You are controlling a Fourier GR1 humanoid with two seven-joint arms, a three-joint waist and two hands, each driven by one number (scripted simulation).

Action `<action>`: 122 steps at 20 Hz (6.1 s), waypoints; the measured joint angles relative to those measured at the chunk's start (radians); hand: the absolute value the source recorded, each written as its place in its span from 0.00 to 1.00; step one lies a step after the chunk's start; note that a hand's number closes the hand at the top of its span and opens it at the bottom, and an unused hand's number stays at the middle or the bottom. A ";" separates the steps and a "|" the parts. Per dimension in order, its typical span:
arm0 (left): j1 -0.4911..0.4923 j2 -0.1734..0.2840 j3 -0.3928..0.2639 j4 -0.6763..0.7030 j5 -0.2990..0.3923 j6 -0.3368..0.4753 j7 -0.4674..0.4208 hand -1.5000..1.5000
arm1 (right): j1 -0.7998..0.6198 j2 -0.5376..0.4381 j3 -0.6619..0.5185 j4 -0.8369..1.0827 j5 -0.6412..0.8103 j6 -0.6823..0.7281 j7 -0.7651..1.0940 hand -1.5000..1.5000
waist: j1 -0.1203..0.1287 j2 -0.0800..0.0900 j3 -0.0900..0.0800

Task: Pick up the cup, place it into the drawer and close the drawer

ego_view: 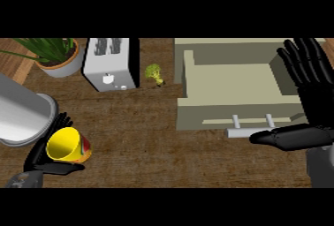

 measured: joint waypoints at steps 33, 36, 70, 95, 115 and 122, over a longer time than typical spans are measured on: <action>-0.150 -0.243 0.125 -0.104 0.130 0.290 -0.149 1.00 | 0.013 -0.029 -0.035 0.020 -0.015 0.026 -0.010 0.00 | 0.010 -0.006 0.003; -0.187 -0.262 0.098 -0.152 0.128 0.272 -0.125 1.00 | 0.018 -0.025 -0.033 0.027 -0.006 0.022 -0.016 0.00 | 0.019 -0.010 0.005; -0.949 -0.379 -0.377 -0.181 0.323 0.748 0.678 1.00 | -0.001 -0.022 -0.036 0.058 0.004 0.036 -0.067 0.00 | -0.049 0.006 0.007; -0.888 -0.380 -0.545 -0.135 0.610 0.650 0.552 0.00 | -0.105 -0.006 0.157 0.093 -0.180 0.289 -0.019 1.00 | -0.167 0.036 0.006; -0.808 -0.378 -0.511 -0.178 0.768 0.685 0.392 0.00 | -0.006 -0.152 0.436 0.319 0.455 0.276 -0.090 0.00 | 0.018 -0.001 0.007; -0.716 -0.331 -0.499 -0.257 0.771 0.632 0.381 0.00 | -0.127 -0.112 0.469 0.735 0.616 0.168 -0.267 1.00 | 0.077 -0.001 0.008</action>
